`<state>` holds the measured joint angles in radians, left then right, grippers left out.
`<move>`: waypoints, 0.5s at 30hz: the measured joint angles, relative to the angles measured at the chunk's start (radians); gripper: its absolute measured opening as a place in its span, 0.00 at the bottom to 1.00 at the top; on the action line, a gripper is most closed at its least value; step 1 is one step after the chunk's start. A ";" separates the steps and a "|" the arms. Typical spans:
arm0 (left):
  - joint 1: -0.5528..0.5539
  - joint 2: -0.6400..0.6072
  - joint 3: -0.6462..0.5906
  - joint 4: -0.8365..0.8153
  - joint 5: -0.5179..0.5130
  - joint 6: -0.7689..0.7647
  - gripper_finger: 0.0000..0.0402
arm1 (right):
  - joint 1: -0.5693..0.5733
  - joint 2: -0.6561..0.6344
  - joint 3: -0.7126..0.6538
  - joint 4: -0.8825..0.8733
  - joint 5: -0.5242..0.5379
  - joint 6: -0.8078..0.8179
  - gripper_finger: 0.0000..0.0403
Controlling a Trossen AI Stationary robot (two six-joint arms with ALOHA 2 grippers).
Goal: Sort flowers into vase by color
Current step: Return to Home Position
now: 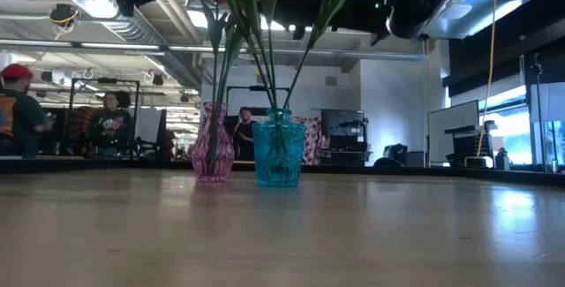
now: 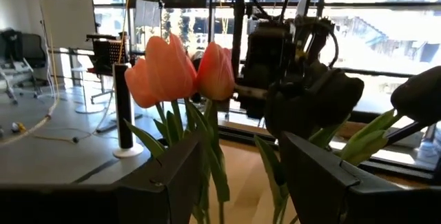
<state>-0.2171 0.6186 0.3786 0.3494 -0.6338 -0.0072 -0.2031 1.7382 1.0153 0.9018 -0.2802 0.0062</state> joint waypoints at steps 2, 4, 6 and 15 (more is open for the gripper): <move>0.000 0.000 0.000 0.000 0.000 0.031 0.47 | 0.000 -0.024 0.000 -0.014 0.011 -0.012 0.62; 0.000 0.000 0.000 0.000 0.000 0.043 0.47 | 0.000 -0.051 0.000 -0.037 0.030 -0.017 0.62; 0.000 0.000 0.000 0.001 0.000 0.044 0.47 | -0.006 -0.077 0.000 -0.051 0.036 -0.023 0.62; -0.041 -0.088 0.000 -0.088 0.001 -0.028 0.47 | -0.081 -0.285 -0.147 -0.049 0.043 -0.036 0.60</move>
<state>-0.2578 0.5305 0.3786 0.2615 -0.6327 -0.0351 -0.2843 1.4536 0.8687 0.8529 -0.2368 -0.0295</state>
